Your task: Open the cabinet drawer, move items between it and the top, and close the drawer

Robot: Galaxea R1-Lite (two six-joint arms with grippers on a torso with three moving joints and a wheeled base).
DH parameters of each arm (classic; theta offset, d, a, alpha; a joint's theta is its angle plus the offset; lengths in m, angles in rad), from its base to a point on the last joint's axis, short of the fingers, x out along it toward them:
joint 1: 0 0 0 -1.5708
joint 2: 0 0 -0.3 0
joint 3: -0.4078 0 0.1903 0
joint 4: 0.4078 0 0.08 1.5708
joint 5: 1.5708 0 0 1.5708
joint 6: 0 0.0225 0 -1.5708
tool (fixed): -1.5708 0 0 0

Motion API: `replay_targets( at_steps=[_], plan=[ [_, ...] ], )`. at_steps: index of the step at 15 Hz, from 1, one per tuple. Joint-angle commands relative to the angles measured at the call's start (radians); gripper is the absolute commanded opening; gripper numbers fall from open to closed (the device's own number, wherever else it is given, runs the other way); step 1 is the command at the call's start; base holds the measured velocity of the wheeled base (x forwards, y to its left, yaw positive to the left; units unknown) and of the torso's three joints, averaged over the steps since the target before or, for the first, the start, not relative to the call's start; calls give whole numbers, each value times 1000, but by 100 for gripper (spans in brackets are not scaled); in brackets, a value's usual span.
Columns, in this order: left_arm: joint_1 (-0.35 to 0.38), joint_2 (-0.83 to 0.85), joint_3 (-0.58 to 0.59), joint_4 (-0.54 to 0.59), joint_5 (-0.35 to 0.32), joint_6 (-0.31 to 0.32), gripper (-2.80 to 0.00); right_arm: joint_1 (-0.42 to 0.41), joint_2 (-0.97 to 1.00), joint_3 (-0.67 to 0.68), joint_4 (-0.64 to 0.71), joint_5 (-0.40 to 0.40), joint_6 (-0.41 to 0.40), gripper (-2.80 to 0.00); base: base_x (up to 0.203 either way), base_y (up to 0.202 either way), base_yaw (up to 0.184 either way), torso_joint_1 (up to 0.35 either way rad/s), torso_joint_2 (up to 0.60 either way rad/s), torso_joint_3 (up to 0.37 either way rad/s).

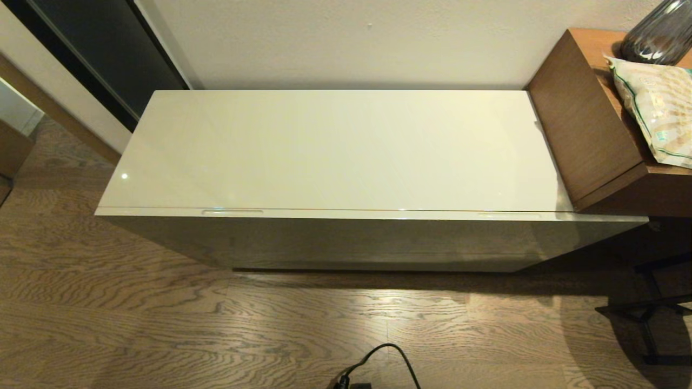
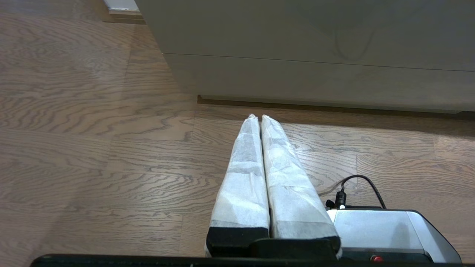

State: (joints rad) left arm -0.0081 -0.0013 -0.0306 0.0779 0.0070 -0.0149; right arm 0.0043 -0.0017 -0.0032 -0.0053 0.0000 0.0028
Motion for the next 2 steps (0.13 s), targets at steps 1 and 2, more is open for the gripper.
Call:
replay_targets(
  at_steps=[1,2],
  plan=[
    [0,1,0,0,1,0,-280,0,2,0,-1,0,0,-280,0,0,0,0,0,0],
    [0,1,0,0,1,0,-280,0,2,0,-1,0,-1,-280,0,0,0,0,0,0]
  ],
)
